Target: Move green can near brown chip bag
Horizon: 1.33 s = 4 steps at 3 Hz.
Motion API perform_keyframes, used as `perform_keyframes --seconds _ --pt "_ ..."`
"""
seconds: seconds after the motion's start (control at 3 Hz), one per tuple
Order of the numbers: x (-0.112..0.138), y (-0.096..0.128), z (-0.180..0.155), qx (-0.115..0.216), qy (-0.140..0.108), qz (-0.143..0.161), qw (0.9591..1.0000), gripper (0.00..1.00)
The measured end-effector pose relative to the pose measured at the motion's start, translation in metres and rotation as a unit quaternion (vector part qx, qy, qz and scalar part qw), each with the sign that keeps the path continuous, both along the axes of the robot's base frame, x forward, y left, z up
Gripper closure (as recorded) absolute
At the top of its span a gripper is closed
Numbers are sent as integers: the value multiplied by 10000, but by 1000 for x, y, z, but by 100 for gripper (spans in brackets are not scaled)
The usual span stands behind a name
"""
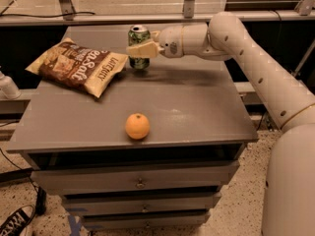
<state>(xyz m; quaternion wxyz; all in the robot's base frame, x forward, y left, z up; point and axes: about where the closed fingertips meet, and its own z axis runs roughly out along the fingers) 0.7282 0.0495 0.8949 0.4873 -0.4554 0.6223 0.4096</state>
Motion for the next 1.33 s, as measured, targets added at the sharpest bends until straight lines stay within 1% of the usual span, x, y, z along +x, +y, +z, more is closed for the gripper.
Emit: perform_keyframes --seconds 0.33,0.67,1.0,1.33 --pt "-16 20 -2 49 75 208 9997 100" --pt "-25 29 -6 77 156 322 9993 100" --pt "-30 32 -13 70 242 397 9989 82" --pt "-33 34 -17 63 292 437 9986 59"
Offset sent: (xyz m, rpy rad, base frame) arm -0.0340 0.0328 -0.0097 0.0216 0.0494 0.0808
